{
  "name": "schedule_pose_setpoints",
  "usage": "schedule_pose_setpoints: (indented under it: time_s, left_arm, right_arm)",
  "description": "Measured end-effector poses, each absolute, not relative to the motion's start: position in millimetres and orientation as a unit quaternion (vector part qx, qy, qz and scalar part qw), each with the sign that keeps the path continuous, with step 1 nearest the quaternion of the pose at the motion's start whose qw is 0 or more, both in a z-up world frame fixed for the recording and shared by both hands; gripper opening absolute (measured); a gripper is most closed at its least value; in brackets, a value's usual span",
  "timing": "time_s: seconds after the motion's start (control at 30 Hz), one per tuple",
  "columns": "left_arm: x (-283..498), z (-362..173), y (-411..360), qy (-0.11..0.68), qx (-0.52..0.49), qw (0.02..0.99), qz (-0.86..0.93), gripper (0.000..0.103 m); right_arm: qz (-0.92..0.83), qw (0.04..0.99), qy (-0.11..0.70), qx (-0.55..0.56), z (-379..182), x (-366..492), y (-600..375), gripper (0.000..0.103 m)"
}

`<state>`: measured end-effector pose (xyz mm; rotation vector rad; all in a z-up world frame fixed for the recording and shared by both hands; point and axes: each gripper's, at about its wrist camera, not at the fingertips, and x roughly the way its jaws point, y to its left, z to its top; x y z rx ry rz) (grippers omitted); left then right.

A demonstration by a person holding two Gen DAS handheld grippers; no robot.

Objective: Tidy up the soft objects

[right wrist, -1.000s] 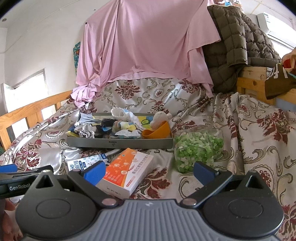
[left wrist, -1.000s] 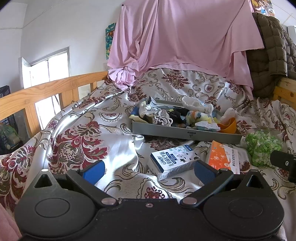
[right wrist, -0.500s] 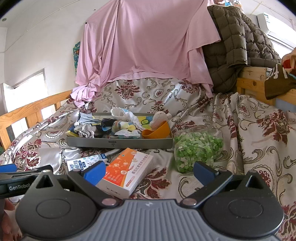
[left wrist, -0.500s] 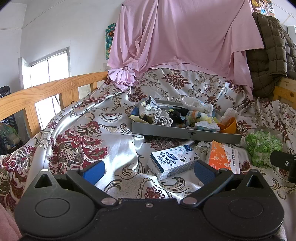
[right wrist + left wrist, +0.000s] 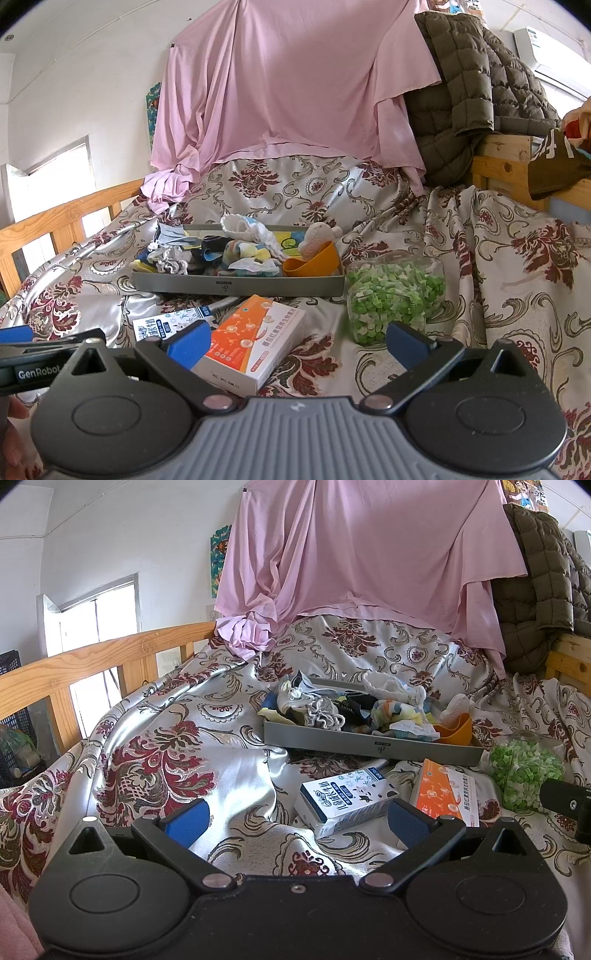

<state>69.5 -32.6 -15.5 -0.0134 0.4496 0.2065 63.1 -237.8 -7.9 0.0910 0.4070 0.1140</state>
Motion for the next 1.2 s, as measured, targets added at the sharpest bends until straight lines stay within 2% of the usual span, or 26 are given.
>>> schedule_pose_setpoints:
  time_s: [1.2]
  left_arm:
    - [70.1, -17.3, -36.2, 0.231, 0.002, 0.969, 0.09, 0.102]
  right_arm:
    - [0.056, 0.976, 0.205, 0.043, -9.6, 63.6, -239.7, 0.103]
